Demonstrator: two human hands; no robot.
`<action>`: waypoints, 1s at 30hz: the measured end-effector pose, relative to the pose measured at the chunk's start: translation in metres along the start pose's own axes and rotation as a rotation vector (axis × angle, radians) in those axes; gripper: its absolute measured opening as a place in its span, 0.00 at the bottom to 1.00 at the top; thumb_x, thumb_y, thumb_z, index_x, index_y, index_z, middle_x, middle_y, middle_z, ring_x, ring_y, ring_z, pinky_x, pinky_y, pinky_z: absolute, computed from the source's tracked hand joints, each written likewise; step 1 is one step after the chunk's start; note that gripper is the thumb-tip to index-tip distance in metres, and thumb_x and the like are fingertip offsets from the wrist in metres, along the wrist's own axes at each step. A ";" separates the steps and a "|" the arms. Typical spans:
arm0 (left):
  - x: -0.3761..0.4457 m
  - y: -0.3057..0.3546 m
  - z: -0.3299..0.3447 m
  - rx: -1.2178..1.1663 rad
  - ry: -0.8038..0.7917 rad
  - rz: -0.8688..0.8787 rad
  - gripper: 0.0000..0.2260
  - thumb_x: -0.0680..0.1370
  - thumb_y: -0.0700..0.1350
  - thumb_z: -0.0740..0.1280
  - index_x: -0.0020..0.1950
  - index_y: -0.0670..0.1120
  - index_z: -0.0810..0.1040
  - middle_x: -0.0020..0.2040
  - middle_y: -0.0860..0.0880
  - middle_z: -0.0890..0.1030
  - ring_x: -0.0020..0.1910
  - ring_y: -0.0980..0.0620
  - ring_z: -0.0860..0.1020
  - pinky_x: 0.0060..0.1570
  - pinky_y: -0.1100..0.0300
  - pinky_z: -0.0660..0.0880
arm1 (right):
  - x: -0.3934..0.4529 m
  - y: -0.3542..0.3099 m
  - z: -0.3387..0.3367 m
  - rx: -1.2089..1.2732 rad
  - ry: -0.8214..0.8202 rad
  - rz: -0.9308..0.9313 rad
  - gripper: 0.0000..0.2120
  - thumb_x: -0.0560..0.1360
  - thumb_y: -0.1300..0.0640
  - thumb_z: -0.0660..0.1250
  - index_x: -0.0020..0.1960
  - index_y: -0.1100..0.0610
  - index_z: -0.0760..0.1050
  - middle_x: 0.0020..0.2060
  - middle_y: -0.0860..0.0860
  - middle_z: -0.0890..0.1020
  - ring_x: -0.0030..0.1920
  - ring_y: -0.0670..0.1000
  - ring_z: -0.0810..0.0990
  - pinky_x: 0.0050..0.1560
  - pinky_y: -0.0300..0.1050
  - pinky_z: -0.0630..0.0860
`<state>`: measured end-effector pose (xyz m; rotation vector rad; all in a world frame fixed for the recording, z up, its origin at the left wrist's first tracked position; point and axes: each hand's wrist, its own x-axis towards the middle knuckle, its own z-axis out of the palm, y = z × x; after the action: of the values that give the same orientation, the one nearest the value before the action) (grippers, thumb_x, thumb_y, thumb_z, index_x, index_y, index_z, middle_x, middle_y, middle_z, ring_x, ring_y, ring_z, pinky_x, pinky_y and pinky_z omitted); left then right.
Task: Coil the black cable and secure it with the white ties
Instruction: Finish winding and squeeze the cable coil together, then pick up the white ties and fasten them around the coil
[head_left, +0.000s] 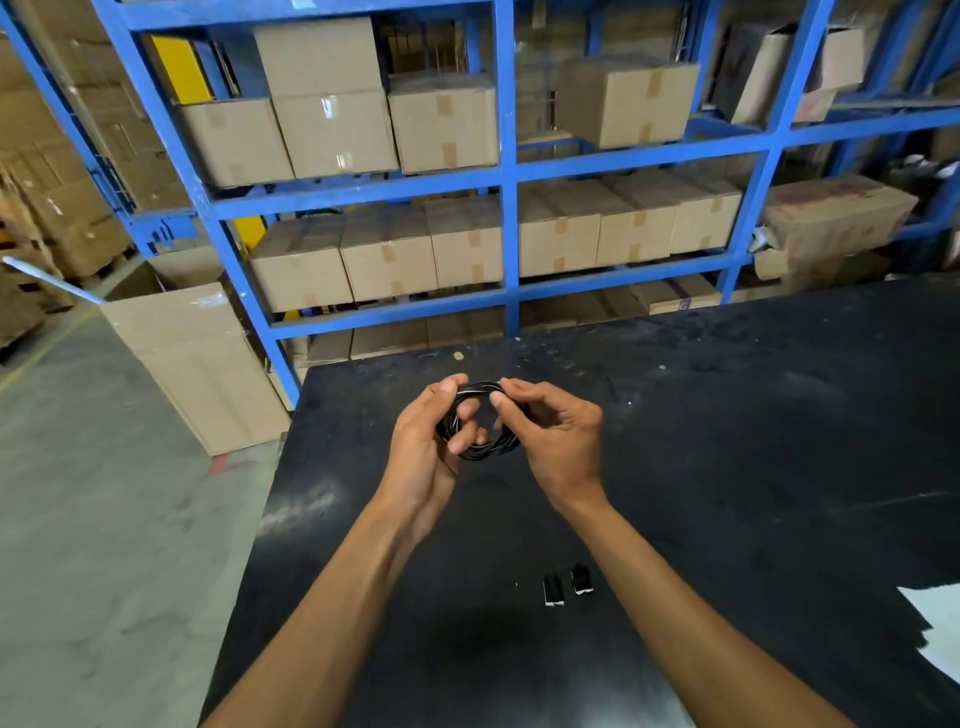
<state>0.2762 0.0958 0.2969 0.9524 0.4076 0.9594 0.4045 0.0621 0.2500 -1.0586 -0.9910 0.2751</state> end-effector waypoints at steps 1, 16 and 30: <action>0.000 -0.002 -0.002 0.012 -0.009 -0.007 0.07 0.82 0.41 0.57 0.55 0.41 0.72 0.34 0.48 0.70 0.23 0.57 0.64 0.35 0.61 0.76 | -0.001 0.002 -0.002 -0.003 -0.001 0.009 0.08 0.71 0.65 0.76 0.50 0.59 0.84 0.44 0.54 0.87 0.40 0.52 0.86 0.46 0.53 0.83; 0.010 -0.073 -0.044 0.168 0.034 -0.160 0.05 0.82 0.41 0.58 0.50 0.43 0.73 0.31 0.51 0.68 0.22 0.60 0.61 0.32 0.62 0.67 | -0.037 0.044 -0.043 -0.008 -0.114 0.323 0.06 0.74 0.65 0.72 0.50 0.58 0.84 0.41 0.48 0.88 0.40 0.46 0.85 0.42 0.39 0.81; 0.007 -0.115 -0.084 0.156 0.101 -0.318 0.06 0.81 0.39 0.58 0.48 0.43 0.74 0.30 0.51 0.68 0.20 0.59 0.60 0.29 0.64 0.69 | -0.104 0.192 -0.094 -1.197 -1.123 0.381 0.25 0.73 0.68 0.65 0.65 0.48 0.76 0.60 0.51 0.80 0.62 0.56 0.76 0.60 0.50 0.75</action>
<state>0.2816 0.1176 0.1560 0.9477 0.7055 0.6938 0.4683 0.0370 0.0223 -2.2980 -2.0653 0.6601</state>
